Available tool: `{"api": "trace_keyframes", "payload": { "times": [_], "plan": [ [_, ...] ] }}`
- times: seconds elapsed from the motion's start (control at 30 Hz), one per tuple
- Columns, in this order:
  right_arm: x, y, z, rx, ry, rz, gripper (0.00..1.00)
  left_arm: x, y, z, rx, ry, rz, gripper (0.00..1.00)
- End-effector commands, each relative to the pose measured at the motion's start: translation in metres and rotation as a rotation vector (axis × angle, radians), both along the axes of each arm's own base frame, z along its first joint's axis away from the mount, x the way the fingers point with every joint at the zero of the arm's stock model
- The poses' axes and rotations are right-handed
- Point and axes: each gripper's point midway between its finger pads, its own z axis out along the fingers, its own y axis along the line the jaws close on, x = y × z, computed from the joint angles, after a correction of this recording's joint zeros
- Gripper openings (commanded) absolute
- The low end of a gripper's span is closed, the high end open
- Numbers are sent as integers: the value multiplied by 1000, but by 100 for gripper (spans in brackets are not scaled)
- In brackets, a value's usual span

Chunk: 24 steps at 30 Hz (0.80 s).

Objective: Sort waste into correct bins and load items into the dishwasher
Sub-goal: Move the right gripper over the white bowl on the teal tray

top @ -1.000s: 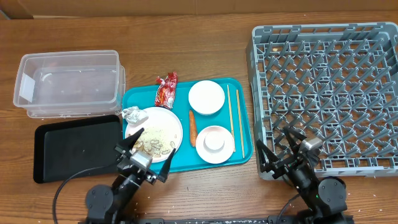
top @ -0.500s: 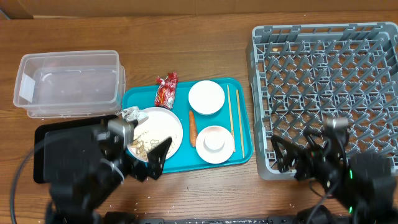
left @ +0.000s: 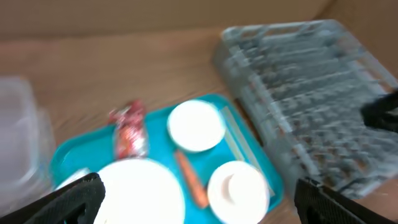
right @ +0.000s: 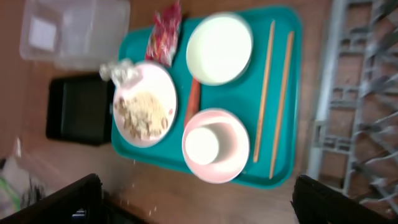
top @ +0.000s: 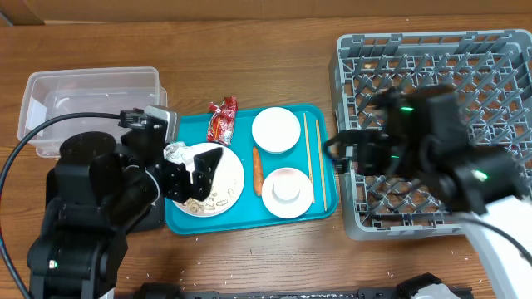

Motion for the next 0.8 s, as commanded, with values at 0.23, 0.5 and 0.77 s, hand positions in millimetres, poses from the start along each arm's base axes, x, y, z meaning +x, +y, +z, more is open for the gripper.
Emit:
{"api": "trace_keyframes", "payload": {
  "times": [0.23, 0.5, 0.77],
  "plan": [
    [-18, 73, -86, -294, 183, 33, 93, 5, 92, -14, -16, 112, 624, 100],
    [-14, 79, -151, -480, 286, -26, 90, 3, 106, -16, 8, 116, 669, 100],
    [-9, 90, -178, -497, 312, -12, 91, -2, 106, -22, 20, 146, 667, 100]
  ]
}}
